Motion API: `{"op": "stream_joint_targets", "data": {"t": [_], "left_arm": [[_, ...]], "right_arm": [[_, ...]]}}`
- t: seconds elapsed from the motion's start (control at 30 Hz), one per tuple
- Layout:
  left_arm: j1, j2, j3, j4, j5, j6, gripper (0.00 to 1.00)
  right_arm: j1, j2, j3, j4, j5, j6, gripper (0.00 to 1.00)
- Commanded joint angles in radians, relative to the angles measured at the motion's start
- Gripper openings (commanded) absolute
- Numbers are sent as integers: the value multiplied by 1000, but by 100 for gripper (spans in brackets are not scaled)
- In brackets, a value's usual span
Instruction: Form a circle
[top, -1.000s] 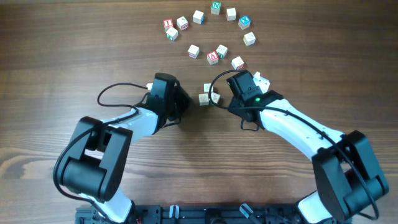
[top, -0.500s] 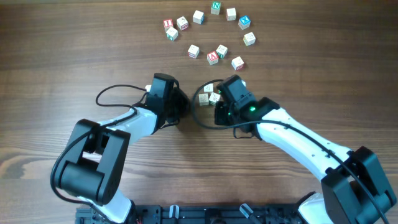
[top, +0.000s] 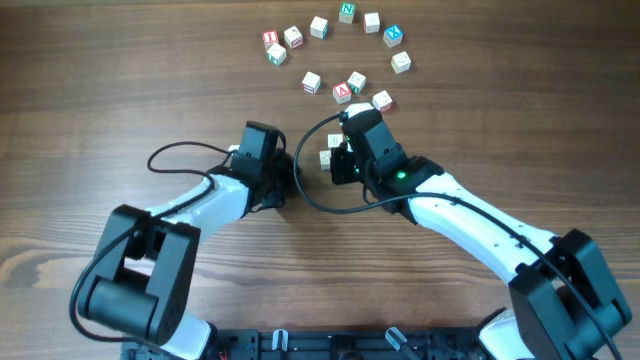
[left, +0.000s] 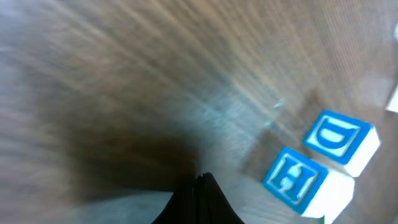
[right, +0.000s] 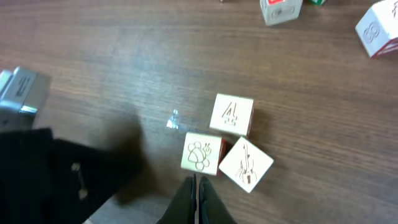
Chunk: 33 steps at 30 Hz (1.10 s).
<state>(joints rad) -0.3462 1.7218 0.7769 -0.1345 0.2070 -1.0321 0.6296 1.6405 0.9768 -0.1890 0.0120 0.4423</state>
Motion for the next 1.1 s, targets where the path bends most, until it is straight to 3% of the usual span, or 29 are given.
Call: {"op": "stream_joint_targets", "data": {"t": [0.0,0.5,0.63,0.73,0.87,1.07], "left_arm": [[7,-19,-19,-38,-101,29,4],[4,-19,-19,-43,-137,29,4],[29,-19,-19,-101,-175,-80,4],[93,-19,-20,-182,-209,-157,4],[162,-19,-20,-261,-268,-159,4],[246,-19,-20,-358,-273,-158,4]], "right_arm": [[-3,48,32,17,29,-33,5],[-16,184,162,-36,-14,-98,5],[-16,208,185,-57,-22,-98,7],[-16,209,187,-55,-26,-92,14],[-16,212,187,-66,-59,-44,26],[-15,228,192,-53,-60,3,33]]}}
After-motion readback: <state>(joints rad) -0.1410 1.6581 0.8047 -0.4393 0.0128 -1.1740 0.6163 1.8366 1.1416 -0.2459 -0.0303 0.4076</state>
